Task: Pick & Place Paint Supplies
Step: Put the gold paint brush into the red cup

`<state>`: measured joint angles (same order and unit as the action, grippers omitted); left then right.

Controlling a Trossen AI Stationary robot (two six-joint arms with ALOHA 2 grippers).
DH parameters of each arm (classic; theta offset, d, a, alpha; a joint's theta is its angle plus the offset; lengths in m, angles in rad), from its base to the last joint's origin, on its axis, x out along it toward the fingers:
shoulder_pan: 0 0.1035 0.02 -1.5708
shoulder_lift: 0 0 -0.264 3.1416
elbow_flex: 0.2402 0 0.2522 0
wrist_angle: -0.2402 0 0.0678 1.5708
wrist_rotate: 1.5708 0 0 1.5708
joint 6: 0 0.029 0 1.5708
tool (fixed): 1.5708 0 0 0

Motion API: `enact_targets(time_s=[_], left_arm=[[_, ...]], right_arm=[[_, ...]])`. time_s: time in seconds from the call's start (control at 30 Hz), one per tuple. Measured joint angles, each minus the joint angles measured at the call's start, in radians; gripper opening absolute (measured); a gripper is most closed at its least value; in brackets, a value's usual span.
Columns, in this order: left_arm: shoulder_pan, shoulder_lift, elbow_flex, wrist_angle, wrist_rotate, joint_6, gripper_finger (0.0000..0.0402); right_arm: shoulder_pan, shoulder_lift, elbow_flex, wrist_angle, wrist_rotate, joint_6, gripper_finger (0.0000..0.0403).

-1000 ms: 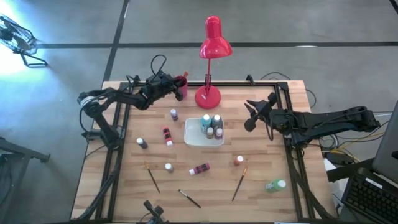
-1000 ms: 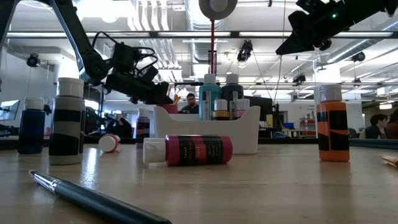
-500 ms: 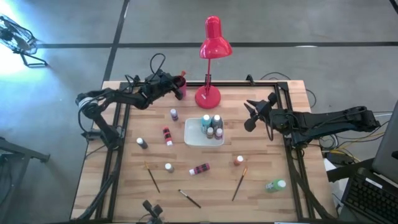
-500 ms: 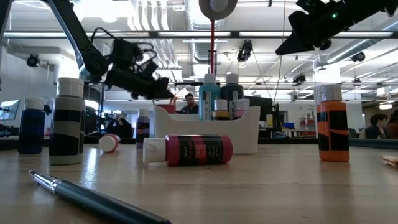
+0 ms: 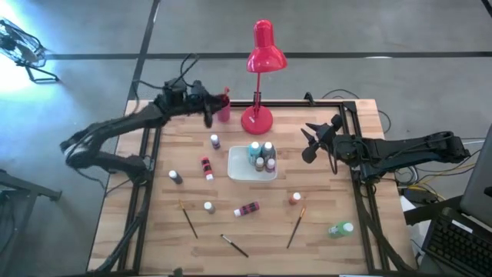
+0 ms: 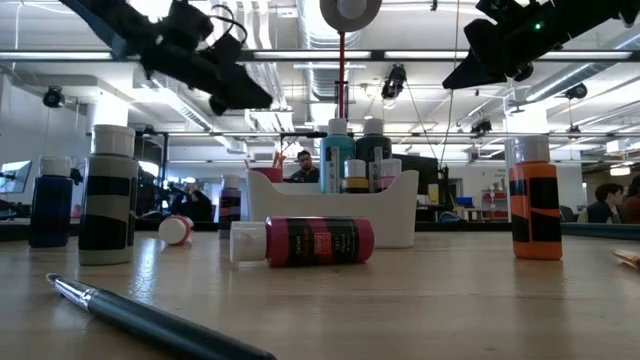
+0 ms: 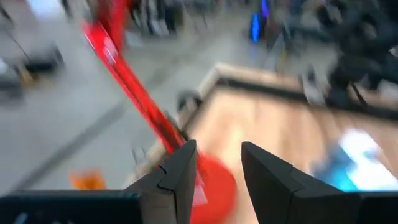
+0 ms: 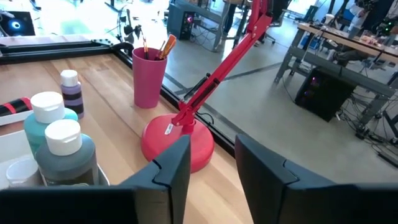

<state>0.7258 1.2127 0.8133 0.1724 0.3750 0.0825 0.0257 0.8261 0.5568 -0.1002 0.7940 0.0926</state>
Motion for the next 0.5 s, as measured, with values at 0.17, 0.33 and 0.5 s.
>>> enact_targets(time_s=[0.17, 0.33, 0.5], left_arm=[[-0.021, -0.134, 0.056, -0.472, 0.002, 0.043, 0.0133], [-0.078, -0.257, 0.065, -0.715, 0.001, 0.035, 0.0133], [-0.199, -0.339, 0.063, -0.751, -0.017, -0.03, 0.0133]], right_arm=[[0.0, 0.0, 0.0, 0.002, 0.0, -0.001, 0.0136], [0.0, 0.0, 0.0, 0.005, 0.0, 0.005, 0.0147], [0.0, 0.0, 0.001, 0.008, 0.0, 0.004, 0.0156]])
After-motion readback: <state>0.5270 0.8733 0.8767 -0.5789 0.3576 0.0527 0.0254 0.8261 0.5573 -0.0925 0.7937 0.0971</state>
